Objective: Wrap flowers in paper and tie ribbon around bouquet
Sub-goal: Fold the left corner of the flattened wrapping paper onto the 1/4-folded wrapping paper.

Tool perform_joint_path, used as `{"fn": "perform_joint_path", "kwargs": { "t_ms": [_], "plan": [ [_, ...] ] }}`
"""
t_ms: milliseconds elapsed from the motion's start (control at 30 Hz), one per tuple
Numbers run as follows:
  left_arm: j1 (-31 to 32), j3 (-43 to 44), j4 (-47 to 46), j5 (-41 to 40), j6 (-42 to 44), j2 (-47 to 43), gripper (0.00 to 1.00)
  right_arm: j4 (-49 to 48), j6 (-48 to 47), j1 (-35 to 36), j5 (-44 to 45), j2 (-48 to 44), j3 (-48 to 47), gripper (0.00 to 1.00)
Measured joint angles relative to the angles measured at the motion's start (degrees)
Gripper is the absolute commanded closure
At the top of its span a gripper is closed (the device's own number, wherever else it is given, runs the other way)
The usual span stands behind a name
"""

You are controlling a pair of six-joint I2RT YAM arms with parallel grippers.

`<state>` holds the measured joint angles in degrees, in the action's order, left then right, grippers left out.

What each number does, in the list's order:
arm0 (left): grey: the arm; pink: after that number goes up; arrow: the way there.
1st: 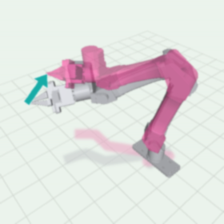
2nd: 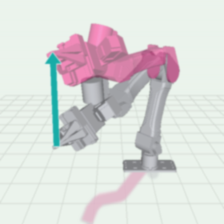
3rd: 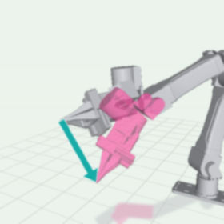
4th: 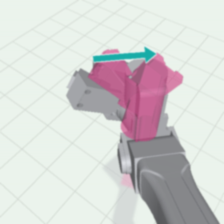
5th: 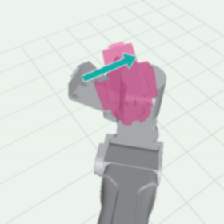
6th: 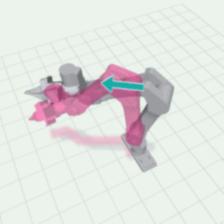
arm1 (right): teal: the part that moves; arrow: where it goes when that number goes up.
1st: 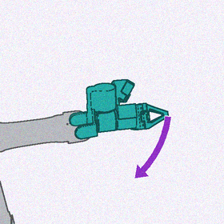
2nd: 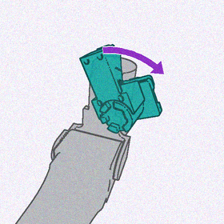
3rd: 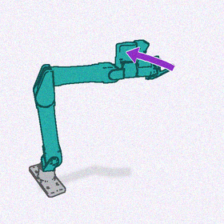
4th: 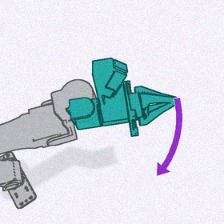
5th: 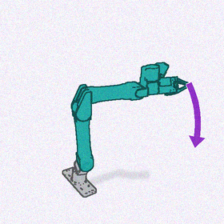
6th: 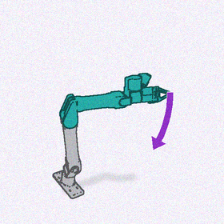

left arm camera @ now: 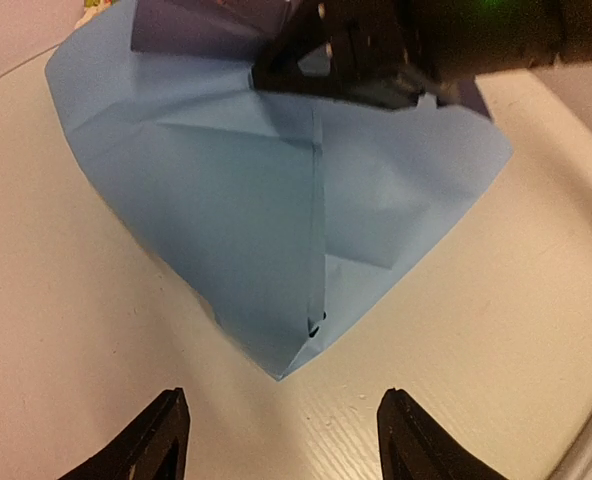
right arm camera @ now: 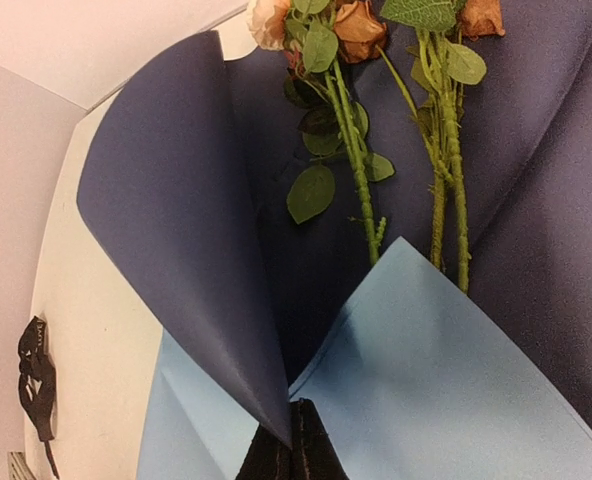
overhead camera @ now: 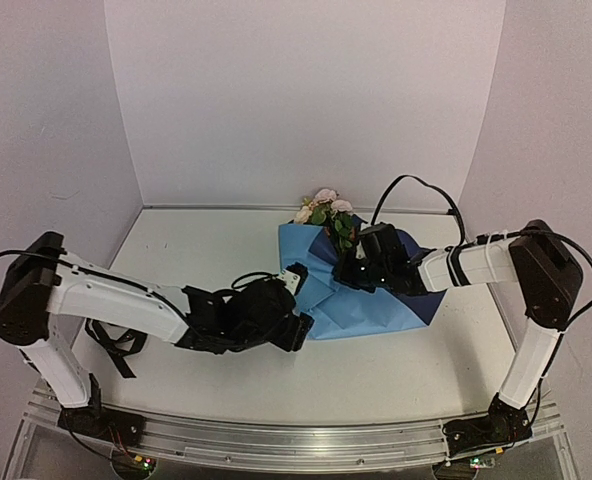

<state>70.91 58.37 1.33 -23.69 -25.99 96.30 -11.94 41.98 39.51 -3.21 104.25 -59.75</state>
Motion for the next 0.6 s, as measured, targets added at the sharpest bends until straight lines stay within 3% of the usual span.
{"fn": "perform_joint_path", "kwargs": {
  "t_ms": [133,267,433,600],
  "plan": [
    [-5.75,-4.77,-5.44,8.67,-3.48,-8.49,0.47,0.0,-0.04,-0.29,0.53,-0.02,1.0,1.0],
    [-13.64,-5.9,-9.73,17.53,-8.2,-9.95,0.61,-0.46,0.04,-0.38,1.04,-0.35,2.62,1.0],
    [-20.2,-5.88,-18.66,33.43,-14.77,-3.59,0.71,-1.13,0.11,-0.4,1.35,-0.72,4.67,1.0],
    [-22.73,-5.14,-26.17,46.22,-21.76,5.92,0.77,-2.33,0.36,-0.45,2.59,-0.8,6.06,1.0]
  ]
}}
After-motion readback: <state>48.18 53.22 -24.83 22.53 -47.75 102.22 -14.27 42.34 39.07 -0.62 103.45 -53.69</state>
